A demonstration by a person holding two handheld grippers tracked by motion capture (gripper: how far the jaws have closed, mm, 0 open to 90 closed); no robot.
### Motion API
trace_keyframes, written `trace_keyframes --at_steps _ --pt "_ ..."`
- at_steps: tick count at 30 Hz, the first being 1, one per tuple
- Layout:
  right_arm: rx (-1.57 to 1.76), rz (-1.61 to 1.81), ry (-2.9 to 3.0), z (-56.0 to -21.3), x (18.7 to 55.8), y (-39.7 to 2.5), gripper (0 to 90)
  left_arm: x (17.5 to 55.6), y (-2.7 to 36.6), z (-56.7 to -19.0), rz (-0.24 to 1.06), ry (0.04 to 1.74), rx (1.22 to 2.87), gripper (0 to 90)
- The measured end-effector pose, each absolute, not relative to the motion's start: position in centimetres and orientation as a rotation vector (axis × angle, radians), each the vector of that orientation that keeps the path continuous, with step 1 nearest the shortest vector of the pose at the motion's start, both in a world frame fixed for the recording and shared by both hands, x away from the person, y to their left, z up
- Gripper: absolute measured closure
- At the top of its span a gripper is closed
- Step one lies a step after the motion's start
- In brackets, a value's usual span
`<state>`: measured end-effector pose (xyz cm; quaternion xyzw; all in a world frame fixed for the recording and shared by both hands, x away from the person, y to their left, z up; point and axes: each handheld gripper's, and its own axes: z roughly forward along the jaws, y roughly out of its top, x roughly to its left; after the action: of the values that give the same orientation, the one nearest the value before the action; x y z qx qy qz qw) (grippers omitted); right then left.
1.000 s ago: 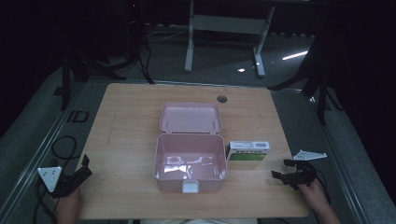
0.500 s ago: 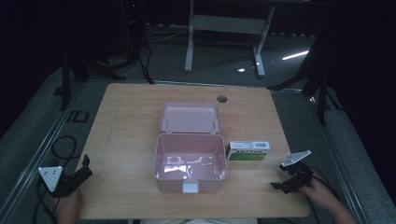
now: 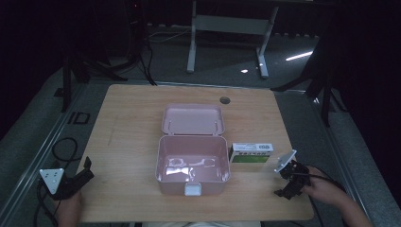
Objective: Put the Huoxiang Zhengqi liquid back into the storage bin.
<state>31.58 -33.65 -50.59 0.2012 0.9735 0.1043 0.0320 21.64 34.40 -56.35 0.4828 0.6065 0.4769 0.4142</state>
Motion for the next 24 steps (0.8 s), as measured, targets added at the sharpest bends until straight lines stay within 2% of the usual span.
trace_keyframes --at_steps 16,24 --pt "0.33 -0.093 3.127 -50.4 31.8 -28.7 12.4 21.6 34.5 -56.3 1.186 1.519 1.222 2.1" --pt "0.329 -0.034 3.197 -48.7 32.1 -27.5 12.5 21.6 34.5 -56.3 1.183 1.52 1.221 2.1"
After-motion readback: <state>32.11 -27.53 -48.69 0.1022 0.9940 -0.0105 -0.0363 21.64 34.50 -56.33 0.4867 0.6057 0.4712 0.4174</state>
